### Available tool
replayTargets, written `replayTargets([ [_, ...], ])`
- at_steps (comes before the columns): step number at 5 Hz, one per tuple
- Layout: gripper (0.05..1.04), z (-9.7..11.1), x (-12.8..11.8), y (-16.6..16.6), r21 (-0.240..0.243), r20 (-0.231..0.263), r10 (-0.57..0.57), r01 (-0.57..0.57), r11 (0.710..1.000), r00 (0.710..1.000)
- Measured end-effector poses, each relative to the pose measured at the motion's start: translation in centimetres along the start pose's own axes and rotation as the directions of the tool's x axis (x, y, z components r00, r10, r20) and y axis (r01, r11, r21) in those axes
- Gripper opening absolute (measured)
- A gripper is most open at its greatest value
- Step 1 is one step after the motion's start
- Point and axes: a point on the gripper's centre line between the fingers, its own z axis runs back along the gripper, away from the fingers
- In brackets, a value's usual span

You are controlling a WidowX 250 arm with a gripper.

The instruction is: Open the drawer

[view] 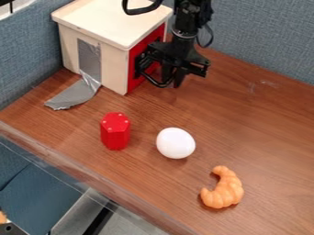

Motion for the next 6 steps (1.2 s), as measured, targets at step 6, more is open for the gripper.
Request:
replayTargets([
  [6, 0.160, 0.5, -2.0, -5.9, -0.081, -0.034, -0.075, 0.072, 0.994, 0.997],
])
